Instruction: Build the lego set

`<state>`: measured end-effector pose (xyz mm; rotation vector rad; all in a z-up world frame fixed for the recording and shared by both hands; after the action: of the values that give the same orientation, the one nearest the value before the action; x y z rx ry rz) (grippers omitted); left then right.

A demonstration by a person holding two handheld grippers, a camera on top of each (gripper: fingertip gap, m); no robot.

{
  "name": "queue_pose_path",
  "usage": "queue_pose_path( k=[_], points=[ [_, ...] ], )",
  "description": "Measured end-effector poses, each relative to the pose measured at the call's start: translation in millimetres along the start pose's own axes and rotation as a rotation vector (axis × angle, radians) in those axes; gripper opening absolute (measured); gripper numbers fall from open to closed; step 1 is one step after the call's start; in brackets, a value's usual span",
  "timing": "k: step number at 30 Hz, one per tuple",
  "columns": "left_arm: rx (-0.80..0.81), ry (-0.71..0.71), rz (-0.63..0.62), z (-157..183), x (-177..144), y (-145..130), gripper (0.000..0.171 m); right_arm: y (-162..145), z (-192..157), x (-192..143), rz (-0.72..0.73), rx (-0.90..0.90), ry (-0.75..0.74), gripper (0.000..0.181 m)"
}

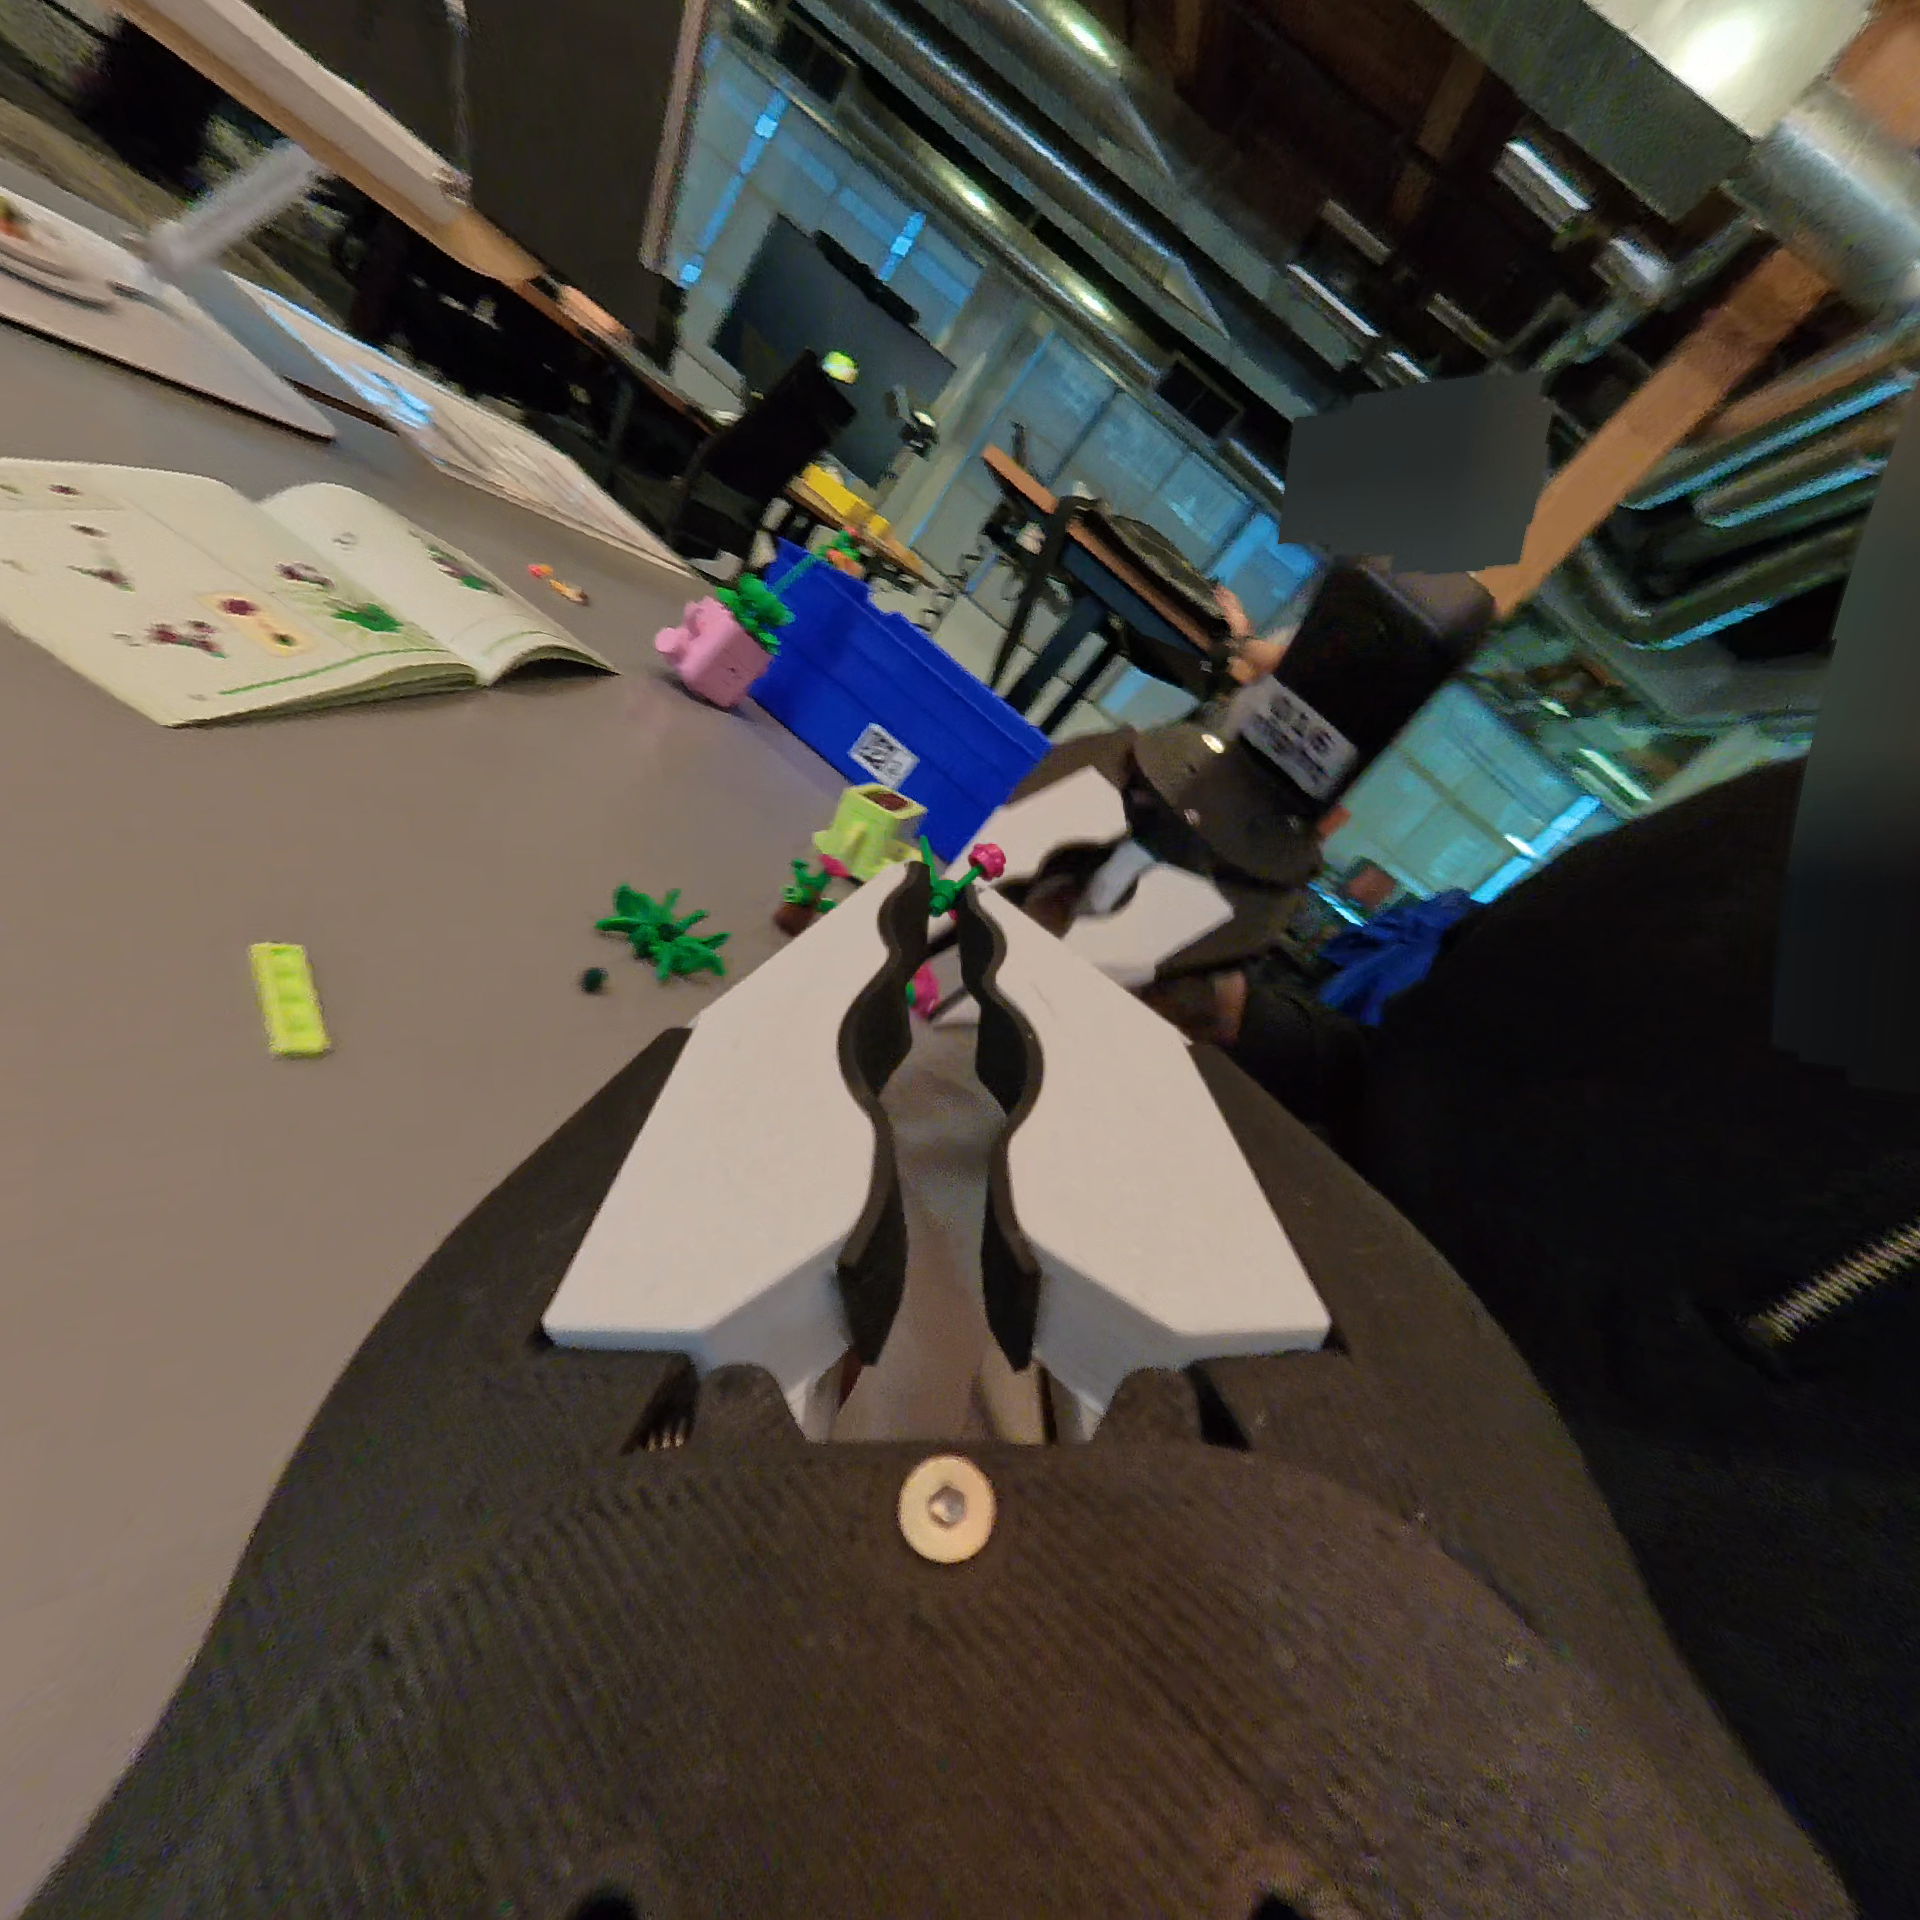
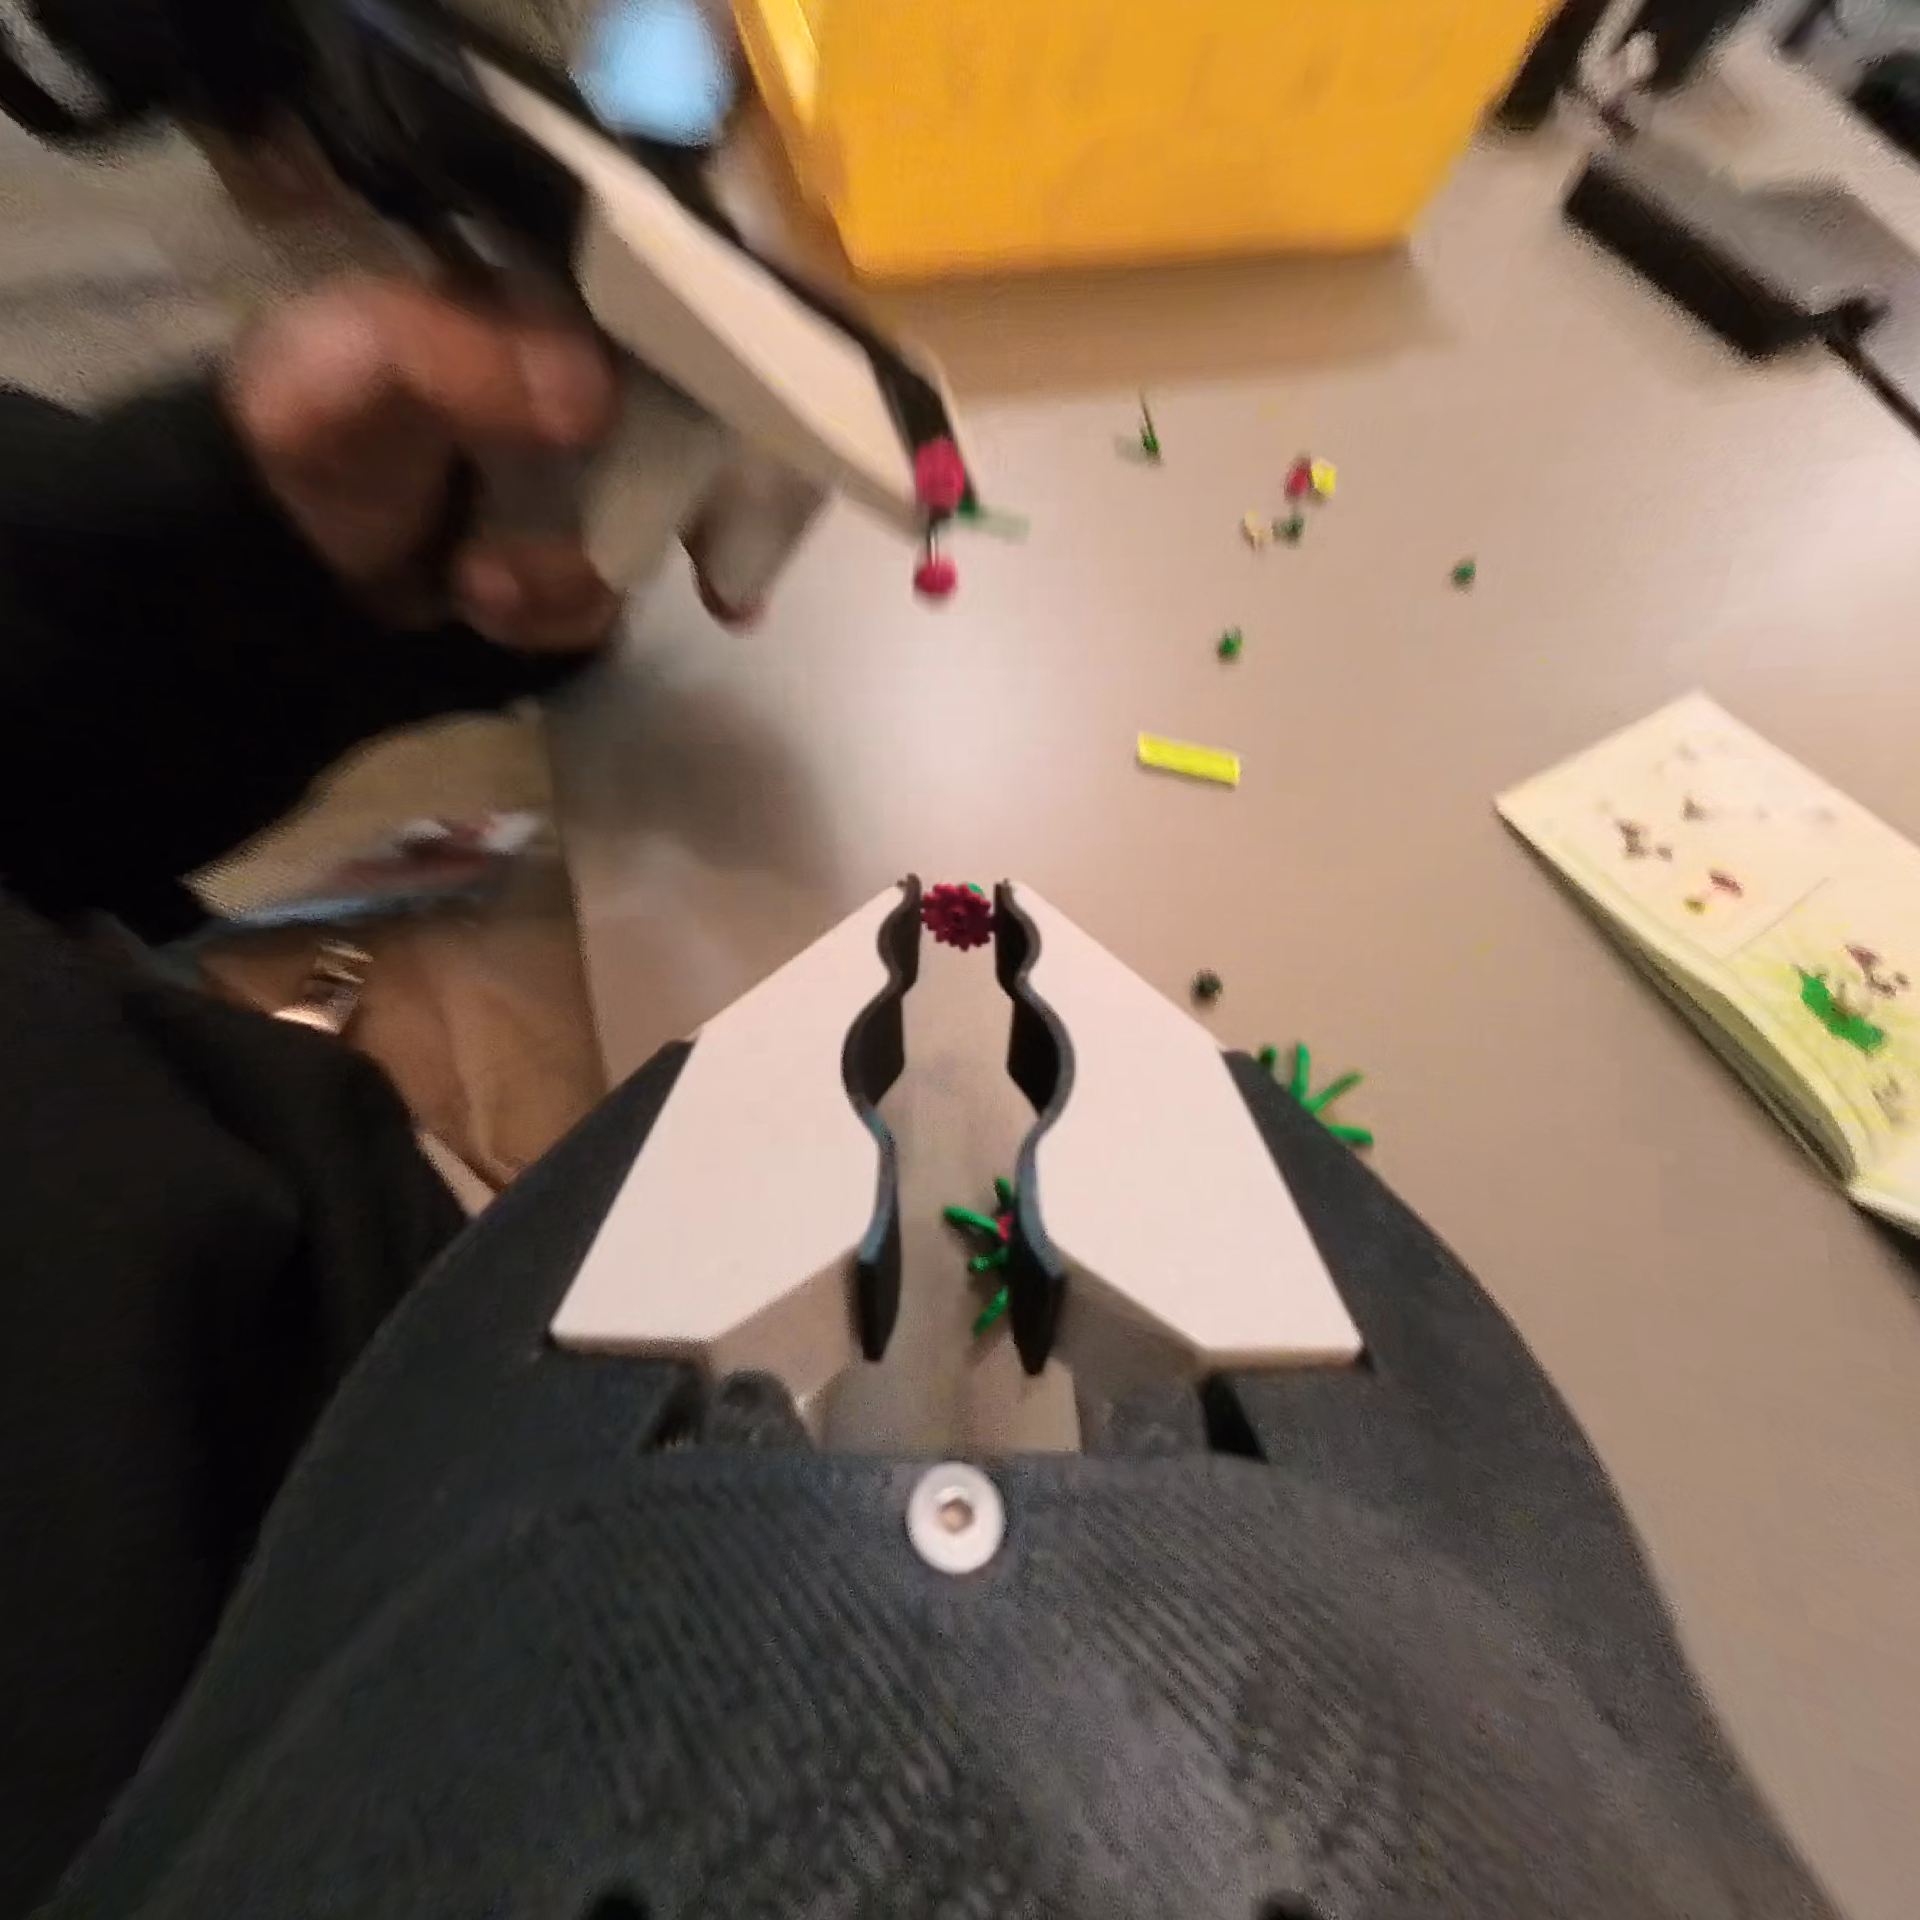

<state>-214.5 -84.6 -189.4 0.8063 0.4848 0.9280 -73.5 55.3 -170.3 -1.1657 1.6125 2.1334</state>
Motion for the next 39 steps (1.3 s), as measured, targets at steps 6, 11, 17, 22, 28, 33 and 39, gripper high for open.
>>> queue_pose_path(
  k=[6,11,17,22,28,33,39],
  points=[
    [0.104,-0.155,-0.117,18,20,-4,0.002,1,20,-48,0.356,0.098,0.391,0.011],
    [0.289,-0.159,-0.173,44,37,-7,0.003,-14,23,-55,0.551,0.186,0.691,0.011],
    [0.316,-0.233,-0.126,60,46,-8,0.002,-21,19,-52,0.581,0.231,0.804,0.011],
    [0.298,-0.235,-0.136,57,45,-8,0.002,-18,17,-50,0.515,0.204,0.806,0.011],
    [0.294,-0.239,-0.145,54,43,-9,0.002,-17,20,-49,0.447,0.182,0.816,0.011],
    [0.305,-0.225,-0.179,55,45,-10,0.002,-18,22,-49,0.398,0.168,0.809,0.011],
    [0.305,-0.230,-0.215,55,48,-12,0.003,-19,22,-48,0.346,0.148,0.825,0.011]
  ],
)
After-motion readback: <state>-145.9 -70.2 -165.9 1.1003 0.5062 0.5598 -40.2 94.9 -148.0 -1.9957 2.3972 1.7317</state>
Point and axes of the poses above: each gripper's, where its closed fingertips meet, x out along the fingers, y out of its top, z = x × y across the jaws, the point moved 10 cm from there along -x, back along the fingers, and after that the axes turned 11 degrees about -z, right-handed, at the moved point
